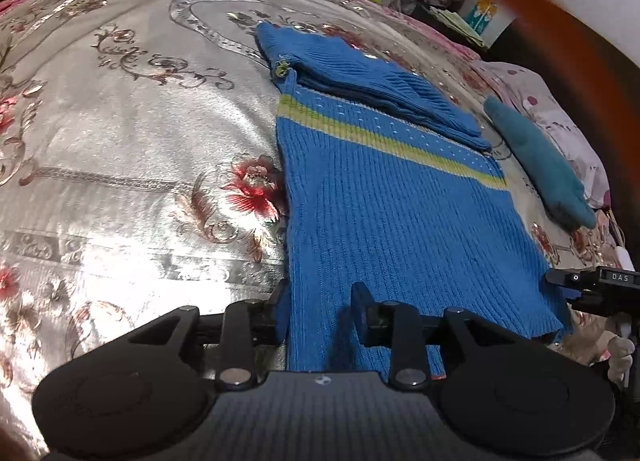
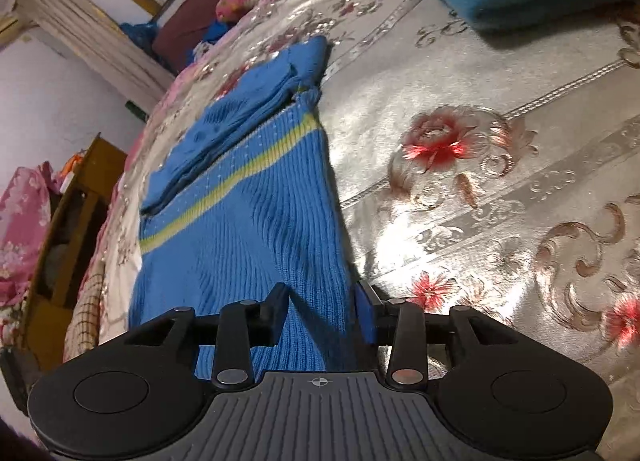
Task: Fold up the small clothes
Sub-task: 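Close both grippers on the hem and lift it, then fold the hem with both grippers up over the collar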
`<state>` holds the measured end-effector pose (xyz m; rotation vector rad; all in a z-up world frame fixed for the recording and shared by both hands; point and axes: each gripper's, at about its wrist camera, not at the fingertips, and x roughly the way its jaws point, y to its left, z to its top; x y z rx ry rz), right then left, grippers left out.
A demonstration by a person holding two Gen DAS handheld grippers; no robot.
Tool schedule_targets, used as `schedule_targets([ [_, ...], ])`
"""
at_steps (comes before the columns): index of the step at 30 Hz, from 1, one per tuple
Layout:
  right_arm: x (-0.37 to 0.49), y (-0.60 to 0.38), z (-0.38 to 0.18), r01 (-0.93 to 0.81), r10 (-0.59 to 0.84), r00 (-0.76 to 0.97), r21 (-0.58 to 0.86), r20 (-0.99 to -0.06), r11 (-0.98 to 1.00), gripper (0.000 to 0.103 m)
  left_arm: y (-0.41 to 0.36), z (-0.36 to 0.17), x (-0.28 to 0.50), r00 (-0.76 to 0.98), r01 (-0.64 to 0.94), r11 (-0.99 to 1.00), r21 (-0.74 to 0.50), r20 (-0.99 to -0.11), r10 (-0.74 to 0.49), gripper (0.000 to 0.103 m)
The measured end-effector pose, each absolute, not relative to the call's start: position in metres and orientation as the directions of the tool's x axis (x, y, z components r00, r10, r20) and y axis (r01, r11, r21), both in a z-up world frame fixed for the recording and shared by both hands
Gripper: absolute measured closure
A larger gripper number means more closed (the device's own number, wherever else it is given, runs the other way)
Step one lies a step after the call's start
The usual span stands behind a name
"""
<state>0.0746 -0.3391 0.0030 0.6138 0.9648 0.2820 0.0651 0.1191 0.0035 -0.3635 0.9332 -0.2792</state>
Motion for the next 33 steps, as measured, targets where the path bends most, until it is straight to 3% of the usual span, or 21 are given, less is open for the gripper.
schedule_targets([
  [14,0.069,-0.338,-0.005,-0.008,0.621,0.443,0.689,-0.647,0.724,0.066,0.128,-0.003,0.069,0.528,0.123,0.855,-0.504,-0.696,-0.487,0.067],
  [18,0.075,-0.33,-0.011,0.025,0.624,0.442,0.704,-0.644,0.709,0.081,0.124,-0.007,0.08,0.524,0.108,0.833,-0.542,-0.681,-0.511,0.072],
  [20,0.077,-0.326,-0.01,0.025,0.625,0.444,0.706,-0.642,0.707,0.091,0.121,-0.006,0.083,0.509,0.125,0.832,-0.54,-0.685,-0.521,0.084],
  [23,0.077,-0.329,-0.006,0.021,0.658,0.476,0.756,-0.583,0.654,0.095,0.122,-0.003,0.082,0.507,0.146,0.792,-0.593,-0.642,-0.575,0.088],
  [29,0.094,-0.334,0.015,-0.022,0.711,0.591,0.874,-0.38,0.485,0.095,0.14,0.01,0.094,0.572,0.139,0.671,-0.728,-0.494,-0.655,0.091],
  [33,0.127,-0.329,0.035,-0.077,0.703,0.651,0.896,-0.287,0.437,0.095,0.153,0.025,0.124,0.639,0.147,0.624,-0.768,-0.407,-0.652,0.091],
])
